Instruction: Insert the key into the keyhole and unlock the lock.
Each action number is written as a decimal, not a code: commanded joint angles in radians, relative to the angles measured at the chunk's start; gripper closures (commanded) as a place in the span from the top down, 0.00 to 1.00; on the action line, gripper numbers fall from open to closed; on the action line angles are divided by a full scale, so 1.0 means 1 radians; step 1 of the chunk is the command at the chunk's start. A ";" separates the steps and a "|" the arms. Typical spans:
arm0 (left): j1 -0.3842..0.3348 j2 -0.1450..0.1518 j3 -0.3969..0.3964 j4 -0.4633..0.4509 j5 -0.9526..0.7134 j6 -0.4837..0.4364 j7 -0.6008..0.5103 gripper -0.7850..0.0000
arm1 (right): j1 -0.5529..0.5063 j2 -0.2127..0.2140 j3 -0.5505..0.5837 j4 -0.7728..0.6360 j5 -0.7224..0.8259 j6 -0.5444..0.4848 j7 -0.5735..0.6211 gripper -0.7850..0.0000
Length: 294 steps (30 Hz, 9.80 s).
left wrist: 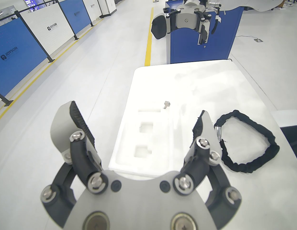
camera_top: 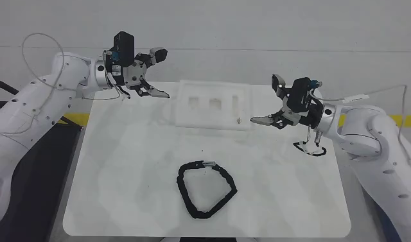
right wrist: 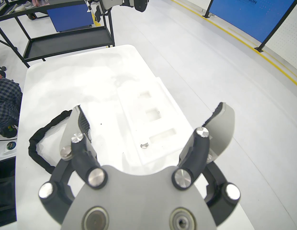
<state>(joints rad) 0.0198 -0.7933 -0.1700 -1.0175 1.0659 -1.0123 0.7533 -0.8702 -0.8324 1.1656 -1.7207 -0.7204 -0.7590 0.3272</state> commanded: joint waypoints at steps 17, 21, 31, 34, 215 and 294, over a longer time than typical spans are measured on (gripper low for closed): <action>0.000 0.000 0.000 0.000 0.000 0.000 0.000 1.00 | 0.000 0.000 0.000 0.000 0.000 0.000 0.000 1.00; 0.000 0.000 0.000 0.000 0.000 0.000 0.000 1.00 | -0.009 -0.002 -0.003 0.000 0.001 0.021 -0.003 1.00; 0.000 0.000 0.000 0.000 0.000 0.000 0.000 1.00 | 0.048 -0.033 -0.150 -0.030 0.065 0.323 0.382 1.00; 0.000 0.000 0.000 0.000 0.000 0.000 0.000 1.00 | 0.079 -0.051 -0.202 -0.027 0.064 0.451 0.469 1.00; 0.000 0.000 0.000 0.000 0.000 0.000 0.000 1.00 | -0.141 -0.248 0.468 -0.263 0.631 0.694 0.995 0.00; 0.506 -0.154 -0.077 -0.171 0.172 0.070 -0.443 0.70 | -0.141 -0.248 0.468 -0.263 0.631 0.694 0.995 0.00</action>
<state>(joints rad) 0.5253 -0.9420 -0.2453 -1.1987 1.2321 -0.9393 0.3088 -1.0109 -1.0807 1.6339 -1.9838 -0.0895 -0.0648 1.3224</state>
